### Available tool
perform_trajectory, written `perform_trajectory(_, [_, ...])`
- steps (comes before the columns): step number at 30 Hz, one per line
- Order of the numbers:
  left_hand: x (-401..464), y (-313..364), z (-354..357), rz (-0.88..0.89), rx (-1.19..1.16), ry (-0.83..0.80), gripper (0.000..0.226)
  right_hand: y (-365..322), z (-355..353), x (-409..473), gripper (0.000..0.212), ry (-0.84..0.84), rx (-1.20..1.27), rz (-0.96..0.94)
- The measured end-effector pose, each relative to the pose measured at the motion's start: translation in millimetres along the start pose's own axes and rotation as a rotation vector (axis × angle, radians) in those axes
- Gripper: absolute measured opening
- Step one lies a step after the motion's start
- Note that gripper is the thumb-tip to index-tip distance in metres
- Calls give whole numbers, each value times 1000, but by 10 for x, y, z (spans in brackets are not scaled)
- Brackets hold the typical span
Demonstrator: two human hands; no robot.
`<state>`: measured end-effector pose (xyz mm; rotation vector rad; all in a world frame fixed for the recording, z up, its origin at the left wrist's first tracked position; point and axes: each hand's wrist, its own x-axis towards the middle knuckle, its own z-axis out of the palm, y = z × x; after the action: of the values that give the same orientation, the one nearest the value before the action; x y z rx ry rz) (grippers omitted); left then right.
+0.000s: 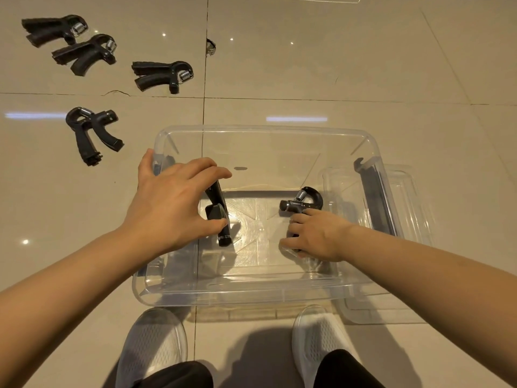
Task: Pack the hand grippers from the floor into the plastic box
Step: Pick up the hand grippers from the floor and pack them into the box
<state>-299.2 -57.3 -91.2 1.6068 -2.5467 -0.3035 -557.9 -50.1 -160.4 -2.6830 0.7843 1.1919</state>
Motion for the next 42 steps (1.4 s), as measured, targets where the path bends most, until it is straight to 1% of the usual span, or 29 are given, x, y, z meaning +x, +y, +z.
perform_trajectory(5, [4,4,-5,-10,7,-15,72,-5,-12,65,37,19,32,-14])
perform_trajectory(11, [-7,0,-24,-10,-25,-13,69,-55,8,135,32,55,11,44])
perform_trajectory(14, [-9,-2,-23,-5,-41,6,68,-32,32,117,33,56,83,71])
perform_trajectory(16, [-12,-3,-16,4,-30,25,66,-7,-11,52,38,74,186,105])
perform_trajectory(18, [-22,-9,-11,20,-30,61,64,3,-127,-49,43,157,378,174])
perform_trajectory(19, [-30,-12,-14,28,-50,90,64,2,-213,-106,44,231,508,211])
perform_trajectory(22, [-95,-9,-58,46,-193,186,63,-29,-557,-303,47,504,919,281])
perform_trajectory(24, [-168,25,-102,40,-304,260,62,-41,-774,-408,52,662,1096,274])
perform_trajectory(25, [-210,50,-125,36,-363,295,63,-50,-866,-439,57,703,1114,260])
perform_trajectory(27, [-272,90,-175,56,-478,342,64,-85,-1000,-449,70,733,1070,223])
perform_trajectory(29, [-296,112,-239,99,-567,352,66,-135,-1085,-394,83,754,1013,185])
perform_trajectory(31, [-278,128,-312,97,-689,346,69,-150,-1147,-343,88,810,969,156])
perform_trajectory(33, [-257,150,-375,24,-852,341,68,-147,-1222,-320,86,849,982,130])
perform_trajectory(35, [-250,175,-393,-59,-938,367,65,-151,-1256,-301,78,868,1071,121])
perform_trajectory(37, [-236,190,-383,-147,-935,412,62,-175,-1262,-282,67,913,1124,141])
perform_trajectory(39, [-205,193,-388,-218,-906,434,64,-222,-1249,-265,49,999,1081,137])
perform_trajectory(41, [-162,176,-410,-226,-849,403,67,-273,-1237,-257,34,1071,1045,150])
perform_trajectory(42, [-138,164,-420,-210,-807,383,68,-289,-1236,-264,28,1087,1076,166])
